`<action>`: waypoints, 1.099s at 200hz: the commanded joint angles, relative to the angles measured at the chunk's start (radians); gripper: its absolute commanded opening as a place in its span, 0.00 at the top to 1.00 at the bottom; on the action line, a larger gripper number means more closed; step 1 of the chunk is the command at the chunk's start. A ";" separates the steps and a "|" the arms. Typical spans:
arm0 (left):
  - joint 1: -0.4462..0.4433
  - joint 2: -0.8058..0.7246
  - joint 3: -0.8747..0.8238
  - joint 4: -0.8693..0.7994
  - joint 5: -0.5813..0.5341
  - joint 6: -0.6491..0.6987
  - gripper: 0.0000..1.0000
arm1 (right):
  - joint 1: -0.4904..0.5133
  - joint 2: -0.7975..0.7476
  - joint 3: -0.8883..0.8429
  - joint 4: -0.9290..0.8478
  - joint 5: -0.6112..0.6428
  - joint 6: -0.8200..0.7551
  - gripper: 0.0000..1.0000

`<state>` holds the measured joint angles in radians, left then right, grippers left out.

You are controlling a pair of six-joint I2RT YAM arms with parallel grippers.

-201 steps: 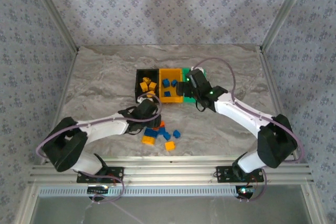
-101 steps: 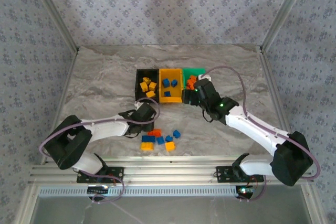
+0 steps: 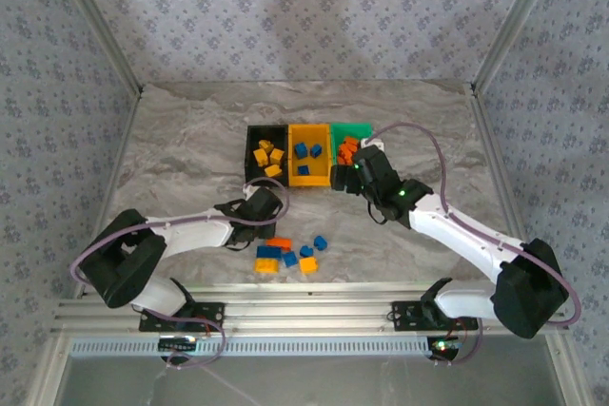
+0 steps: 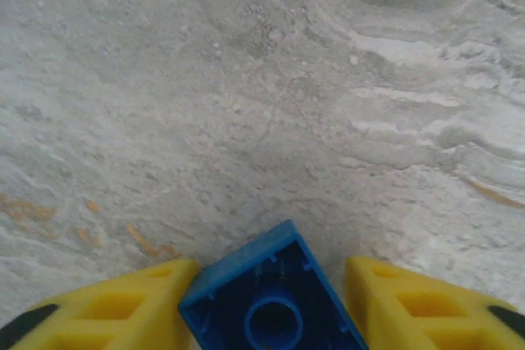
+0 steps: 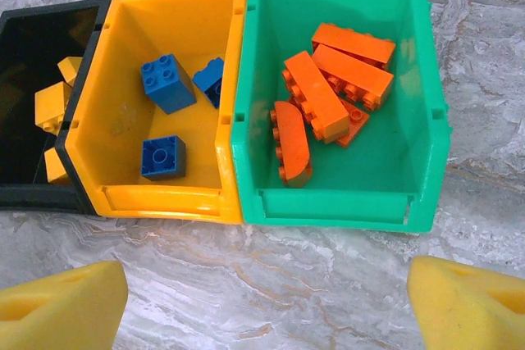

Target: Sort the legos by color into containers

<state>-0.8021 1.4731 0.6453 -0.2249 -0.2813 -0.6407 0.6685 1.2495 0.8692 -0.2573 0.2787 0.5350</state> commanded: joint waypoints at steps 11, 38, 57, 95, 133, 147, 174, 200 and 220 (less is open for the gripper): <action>0.009 0.008 0.033 0.007 0.010 0.013 0.63 | 0.005 -0.028 -0.019 -0.001 0.034 0.025 0.10; 0.009 -0.056 0.048 -0.042 0.010 0.022 0.69 | 0.002 -0.041 -0.032 0.007 0.031 0.035 0.10; 0.002 -0.124 0.086 -0.088 0.025 0.026 0.71 | 0.002 -0.065 -0.045 0.007 0.028 0.041 0.10; -0.011 -0.130 0.274 -0.131 0.034 0.056 0.72 | -0.006 -0.140 -0.104 -0.006 0.034 0.067 0.10; 0.003 0.112 0.555 -0.107 0.043 0.109 0.72 | -0.026 -0.202 -0.170 -0.029 0.028 0.086 0.09; 0.026 0.222 0.666 -0.111 0.054 0.122 0.72 | -0.031 -0.228 -0.189 -0.039 0.027 0.086 0.09; 0.052 0.403 0.852 -0.151 0.065 0.137 0.72 | -0.037 -0.273 -0.215 -0.064 0.017 0.086 0.09; 0.064 0.518 0.982 -0.196 0.060 0.141 0.70 | -0.040 -0.297 -0.234 -0.064 -0.032 0.081 0.09; 0.066 0.571 1.053 -0.225 0.069 0.139 0.60 | -0.034 -0.289 -0.241 -0.061 -0.087 0.071 0.09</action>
<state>-0.7383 2.0087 1.5990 -0.3775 -0.2268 -0.5194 0.6346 0.9649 0.6479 -0.3000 0.2523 0.6060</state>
